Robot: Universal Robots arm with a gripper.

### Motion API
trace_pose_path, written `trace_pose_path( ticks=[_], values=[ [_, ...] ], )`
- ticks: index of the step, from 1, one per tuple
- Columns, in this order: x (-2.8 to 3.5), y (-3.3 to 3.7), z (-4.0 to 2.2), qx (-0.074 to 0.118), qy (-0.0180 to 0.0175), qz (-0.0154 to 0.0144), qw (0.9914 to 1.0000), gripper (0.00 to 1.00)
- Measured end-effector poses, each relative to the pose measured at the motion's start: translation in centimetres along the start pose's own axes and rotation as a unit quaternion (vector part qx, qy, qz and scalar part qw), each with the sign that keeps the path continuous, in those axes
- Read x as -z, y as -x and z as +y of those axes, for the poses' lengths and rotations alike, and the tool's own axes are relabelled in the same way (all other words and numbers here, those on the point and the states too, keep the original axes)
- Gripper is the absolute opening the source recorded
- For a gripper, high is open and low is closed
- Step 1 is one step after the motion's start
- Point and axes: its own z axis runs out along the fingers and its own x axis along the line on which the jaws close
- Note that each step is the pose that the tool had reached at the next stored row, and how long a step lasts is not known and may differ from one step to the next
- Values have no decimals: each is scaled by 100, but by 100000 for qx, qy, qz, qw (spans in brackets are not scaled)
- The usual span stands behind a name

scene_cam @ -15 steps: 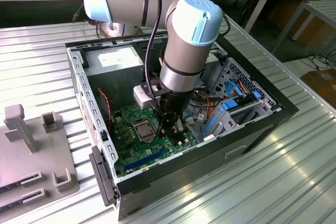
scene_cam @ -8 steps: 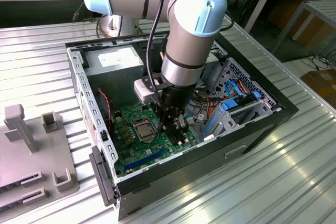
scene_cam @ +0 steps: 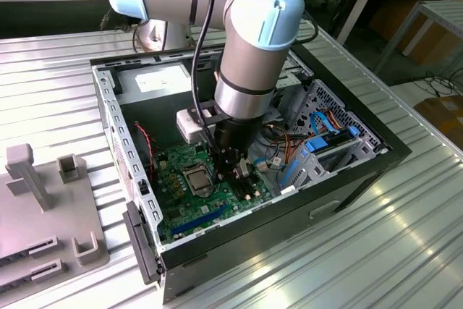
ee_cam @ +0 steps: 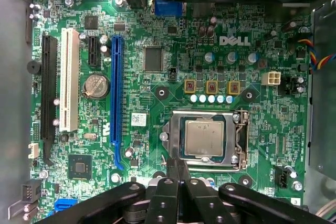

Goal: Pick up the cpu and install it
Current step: 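Install the first cpu locking lever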

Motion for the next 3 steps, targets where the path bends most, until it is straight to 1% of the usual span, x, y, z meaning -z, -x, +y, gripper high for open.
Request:
trace_pose_path(
  ticks=[3],
  values=[
    [0, 0, 4, 1, 1, -1, 100000, 11]
  ],
)
